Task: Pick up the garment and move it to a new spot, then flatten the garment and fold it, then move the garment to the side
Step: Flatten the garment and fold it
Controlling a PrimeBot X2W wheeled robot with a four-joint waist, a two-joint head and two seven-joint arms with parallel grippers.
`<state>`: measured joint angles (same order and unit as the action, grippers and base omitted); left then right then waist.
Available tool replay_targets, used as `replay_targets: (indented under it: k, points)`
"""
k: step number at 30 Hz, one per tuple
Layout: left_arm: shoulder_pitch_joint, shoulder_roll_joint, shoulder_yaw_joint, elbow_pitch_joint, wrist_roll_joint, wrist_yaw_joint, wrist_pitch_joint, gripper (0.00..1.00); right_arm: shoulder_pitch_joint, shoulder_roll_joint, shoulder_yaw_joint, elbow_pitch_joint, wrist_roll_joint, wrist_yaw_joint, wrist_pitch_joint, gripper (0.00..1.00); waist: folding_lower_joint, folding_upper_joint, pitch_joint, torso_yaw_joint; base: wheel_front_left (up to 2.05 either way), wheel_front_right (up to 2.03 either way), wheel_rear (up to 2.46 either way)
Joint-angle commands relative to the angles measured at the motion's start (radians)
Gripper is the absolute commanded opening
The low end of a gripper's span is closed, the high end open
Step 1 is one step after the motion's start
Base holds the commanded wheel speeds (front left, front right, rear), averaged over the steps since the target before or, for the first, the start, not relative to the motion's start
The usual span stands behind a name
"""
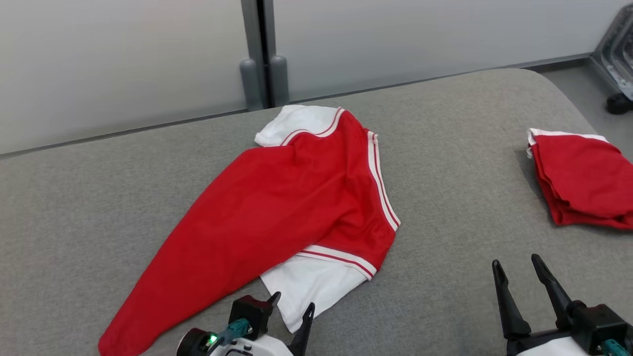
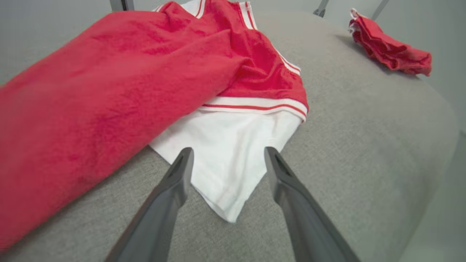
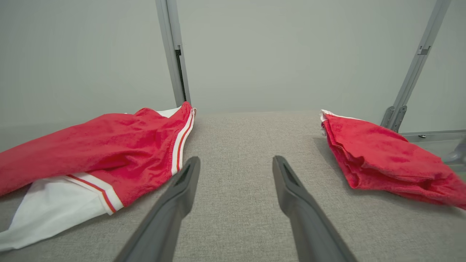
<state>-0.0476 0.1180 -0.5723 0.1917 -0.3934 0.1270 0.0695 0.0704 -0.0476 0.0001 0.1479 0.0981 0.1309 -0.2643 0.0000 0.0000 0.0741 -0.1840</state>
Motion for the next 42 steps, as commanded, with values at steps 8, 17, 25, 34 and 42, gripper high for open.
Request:
replay_targets:
  k: [8,17,25,34,42]
  points:
    - [-0.129,0.03,-0.09,0.282,0.082,-0.045,0.114,1.0,-0.038,-0.006,-0.009,0.008,0.028,0.0,0.0,1.0,0.0,0.0,0.076,-0.113,0.0,0.0,0.0]
    - [-0.198,-0.043,-0.108,0.305,-0.003,-0.137,0.099,0.0,-0.047,-0.005,-0.013,0.012,0.037,0.0,0.0,1.0,0.0,0.0,0.076,-0.148,0.0,0.0,0.0]
    - [-0.315,-0.066,-0.264,0.115,-0.196,-0.193,0.086,0.0,-0.063,-0.005,-0.005,0.017,0.045,0.0,0.0,1.0,0.0,0.0,0.081,-0.163,0.0,0.0,0.0]
    - [-0.427,-0.066,-0.465,0.193,-0.382,-0.082,-0.024,1.0,-0.082,-0.006,0.002,0.035,0.059,0.0,0.0,1.0,0.0,0.0,0.1,-0.191,0.0,0.0,0.0]
    - [-0.396,-0.064,-0.469,0.155,-0.556,-0.082,-0.123,1.0,-0.041,-0.006,-0.036,0.026,0.033,0.0,0.0,1.0,0.0,0.0,0.057,-0.153,0.0,0.0,0.0]
